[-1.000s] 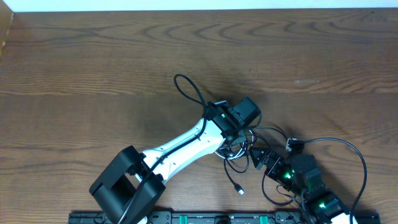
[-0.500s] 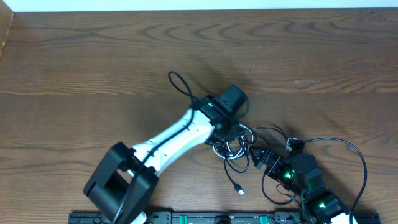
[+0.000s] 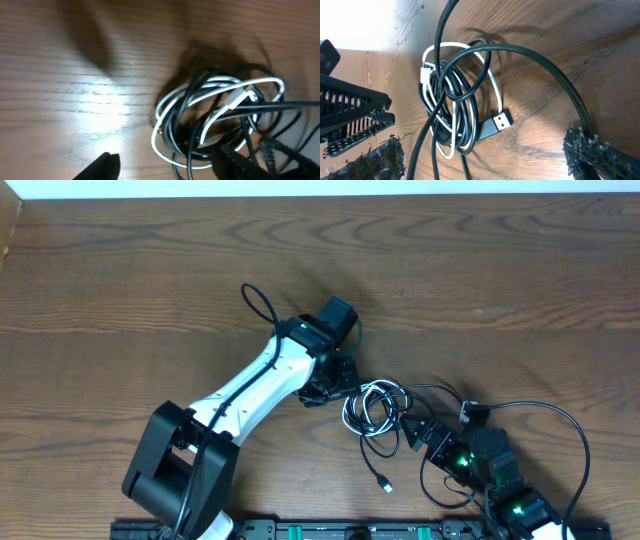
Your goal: Untangle cables
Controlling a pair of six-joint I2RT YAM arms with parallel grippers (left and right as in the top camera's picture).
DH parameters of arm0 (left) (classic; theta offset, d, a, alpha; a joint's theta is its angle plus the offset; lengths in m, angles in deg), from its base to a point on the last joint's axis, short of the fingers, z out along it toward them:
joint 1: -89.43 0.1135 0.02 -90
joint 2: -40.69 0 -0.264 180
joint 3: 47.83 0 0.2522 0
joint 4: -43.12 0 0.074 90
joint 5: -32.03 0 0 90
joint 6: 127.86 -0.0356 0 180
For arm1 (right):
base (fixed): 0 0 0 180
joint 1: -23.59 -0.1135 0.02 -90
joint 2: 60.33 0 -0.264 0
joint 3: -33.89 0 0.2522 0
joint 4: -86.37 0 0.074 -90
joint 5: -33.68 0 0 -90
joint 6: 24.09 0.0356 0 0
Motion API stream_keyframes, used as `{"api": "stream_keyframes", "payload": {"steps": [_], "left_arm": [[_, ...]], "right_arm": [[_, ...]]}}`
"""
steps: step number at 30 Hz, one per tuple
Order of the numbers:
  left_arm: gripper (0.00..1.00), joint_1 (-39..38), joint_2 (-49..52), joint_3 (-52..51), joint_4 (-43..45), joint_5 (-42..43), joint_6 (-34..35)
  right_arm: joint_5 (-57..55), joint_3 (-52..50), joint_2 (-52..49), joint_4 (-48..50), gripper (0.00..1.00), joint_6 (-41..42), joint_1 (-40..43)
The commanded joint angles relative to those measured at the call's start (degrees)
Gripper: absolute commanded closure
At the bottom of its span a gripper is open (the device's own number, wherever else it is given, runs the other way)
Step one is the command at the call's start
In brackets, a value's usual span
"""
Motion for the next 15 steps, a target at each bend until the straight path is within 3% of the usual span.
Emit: {"api": "stream_keyframes", "payload": {"steps": [1,15], "left_arm": [[0.36,0.24,-1.14,0.20,-0.13,-0.96,-0.83],[0.34,-5.05,-0.13,-1.73,4.90,-0.76,2.19]], "right_arm": [[1.18,-0.26,-0.04,0.09,0.01,1.70,-0.50],[2.23,-0.26,-0.04,-0.76,0.01,5.14,-0.50]]}}
